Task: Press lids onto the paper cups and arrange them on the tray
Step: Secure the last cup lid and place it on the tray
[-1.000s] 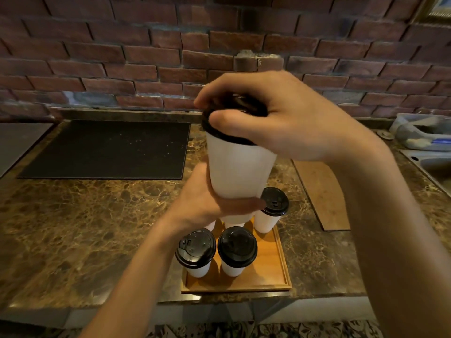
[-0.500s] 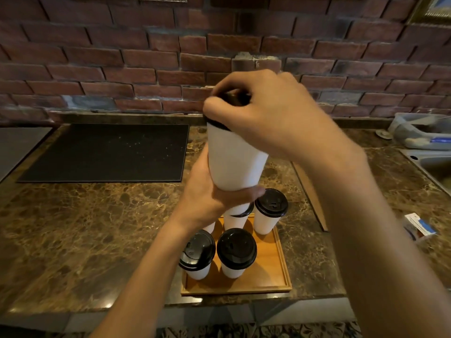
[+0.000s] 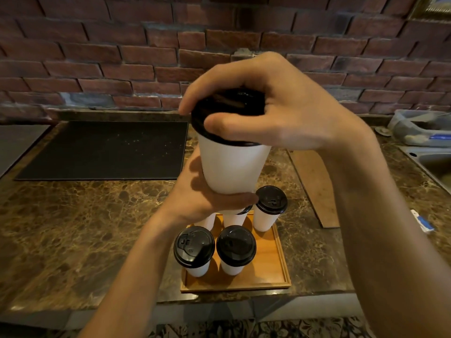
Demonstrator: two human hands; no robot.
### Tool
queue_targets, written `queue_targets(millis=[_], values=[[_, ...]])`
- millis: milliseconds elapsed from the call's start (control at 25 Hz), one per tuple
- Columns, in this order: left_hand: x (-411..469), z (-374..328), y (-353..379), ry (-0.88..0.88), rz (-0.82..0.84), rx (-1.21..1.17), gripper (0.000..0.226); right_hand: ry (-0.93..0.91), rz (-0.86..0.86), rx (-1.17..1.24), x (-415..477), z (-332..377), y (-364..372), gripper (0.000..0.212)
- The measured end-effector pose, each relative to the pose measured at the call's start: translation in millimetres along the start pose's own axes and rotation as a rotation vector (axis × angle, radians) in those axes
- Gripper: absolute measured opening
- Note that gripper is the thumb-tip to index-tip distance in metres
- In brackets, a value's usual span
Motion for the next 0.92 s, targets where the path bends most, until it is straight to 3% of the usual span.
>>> queue_targets(millis=[160,360,440,520,600,720,840,920], values=[[-5.8,-3.7,3.8,-0.022,0.122,-0.052,0.076,0.05,0.018,0.136,-3.3,1.9,-5.7,0.025],[-3.1,-9.0,-2.7,0.064,-0.181,0.042,0.079,0.308,-0.446,-0.37,-8.1,-6.6,3.6,0.029],[-4.7,-7.0,-7.7,0.04,-0.168,0.043,0.079,0.231,-0.371,-0.322,-3.6,-3.6,0.0,0.03],[-5.5,-5.0,-4.2,-0.018,0.031,-0.049,0.077,0.08,-0.084,-0.007,-2.1,3.3,-0.5,0.027],[-9.4,-5.5,4.3,-0.027,0.194,-0.103,0.069,-0.004,0.05,0.193,-6.9,7.4,-4.7,0.027],[-9.8,-3.7,3.7,-0.065,0.076,-0.053,0.066,0.164,-0.169,0.087,-7.9,-4.9,-2.2,0.015],[-10.4,-2.8,-0.3,-0.056,-0.054,0.027,0.078,0.237,-0.411,-0.207,-9.4,-2.1,4.8,0.017],[-9.9,-1.1,-0.7,-0.103,0.004,-0.037,0.085,0.165,-0.358,-0.22,-6.7,4.6,-2.7,0.018]])
Point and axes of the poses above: each hand's wrist, its own x-axis towards the middle knuckle, its own y-axis out of the palm, z = x × y, the point moved 7 cm from there along x, towards the middle knuckle, and after that the axes turned 5 degrees about -z, right-handed, at the moved point
